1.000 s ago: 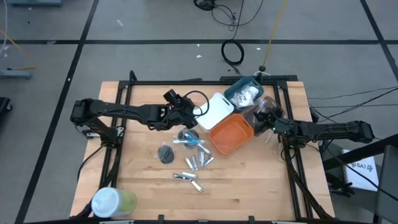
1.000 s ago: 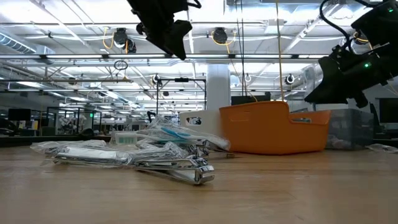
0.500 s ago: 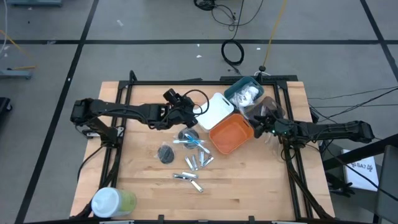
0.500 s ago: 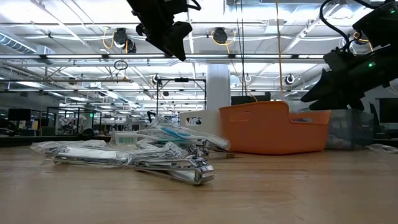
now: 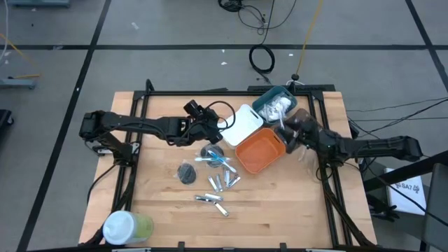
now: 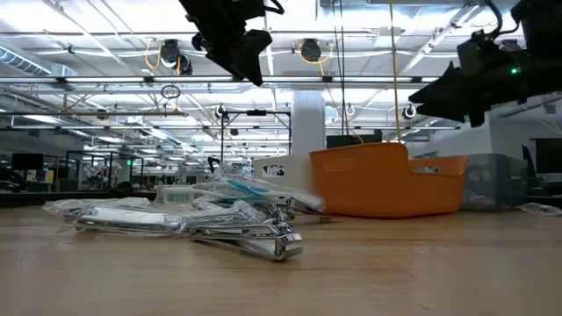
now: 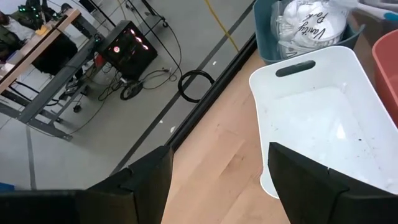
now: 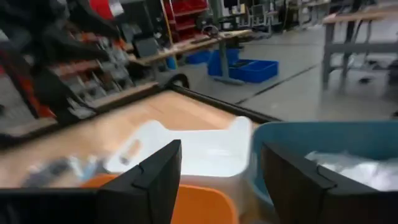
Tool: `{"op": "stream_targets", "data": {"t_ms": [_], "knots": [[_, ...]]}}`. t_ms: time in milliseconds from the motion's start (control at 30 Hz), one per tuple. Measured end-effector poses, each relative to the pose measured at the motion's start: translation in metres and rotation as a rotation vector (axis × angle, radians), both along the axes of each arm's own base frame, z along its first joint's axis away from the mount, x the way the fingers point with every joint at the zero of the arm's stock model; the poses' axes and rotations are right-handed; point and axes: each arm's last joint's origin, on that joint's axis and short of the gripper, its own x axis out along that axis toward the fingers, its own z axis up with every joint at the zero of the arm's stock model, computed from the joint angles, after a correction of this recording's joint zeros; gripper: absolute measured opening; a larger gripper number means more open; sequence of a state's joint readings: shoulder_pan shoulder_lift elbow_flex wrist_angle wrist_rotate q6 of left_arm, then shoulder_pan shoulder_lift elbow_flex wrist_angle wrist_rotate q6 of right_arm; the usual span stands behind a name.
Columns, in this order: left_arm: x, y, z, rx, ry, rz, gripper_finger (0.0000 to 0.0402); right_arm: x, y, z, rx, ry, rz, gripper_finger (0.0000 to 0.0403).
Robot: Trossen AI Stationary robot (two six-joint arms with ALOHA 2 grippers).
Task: Pick & Place Travel size toiletries
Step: Put the blue toothbrush into the black bin
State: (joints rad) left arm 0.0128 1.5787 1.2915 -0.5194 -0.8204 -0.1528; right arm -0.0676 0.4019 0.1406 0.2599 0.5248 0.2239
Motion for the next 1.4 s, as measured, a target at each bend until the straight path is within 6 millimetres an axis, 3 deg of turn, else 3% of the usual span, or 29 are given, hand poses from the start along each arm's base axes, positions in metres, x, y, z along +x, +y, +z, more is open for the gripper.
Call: {"op": "stream_targets", "data": {"t_ms": [267, 467, 667, 967, 1133, 1400], "knots": [[0.0, 0.0, 0.0, -0.024, -0.024, 0.008, 0.0257, 0.022, -0.028, 0.033, 0.012, 0.39, -0.163, 0.0178], [0.0, 0.0, -0.001, -0.03, -0.031, 0.014, 0.0257, 0.048, -0.058, 0.029, 0.11, 0.688, -0.264, 0.0185], [0.0, 0.0, -0.001, -0.03, -0.029, 0.014, 0.0257, 0.061, -0.079, 0.023, 0.222, 0.714, -0.255, 0.0202], [0.0, 0.0, -0.001, -0.03, -0.024, 0.014, 0.0257, 0.057, -0.1, 0.015, 0.319, 0.694, -0.27, 0.0187], [0.0, 0.0, -0.001, -0.03, -0.024, 0.014, 0.0257, 0.054, -0.099, 0.017, 0.308, 0.708, -0.264, 0.0145], [0.0, 0.0, -0.001, -0.03, -0.024, 0.014, 0.0257, 0.044, -0.093, 0.023, 0.296, 0.745, -0.249, 0.001]]}}
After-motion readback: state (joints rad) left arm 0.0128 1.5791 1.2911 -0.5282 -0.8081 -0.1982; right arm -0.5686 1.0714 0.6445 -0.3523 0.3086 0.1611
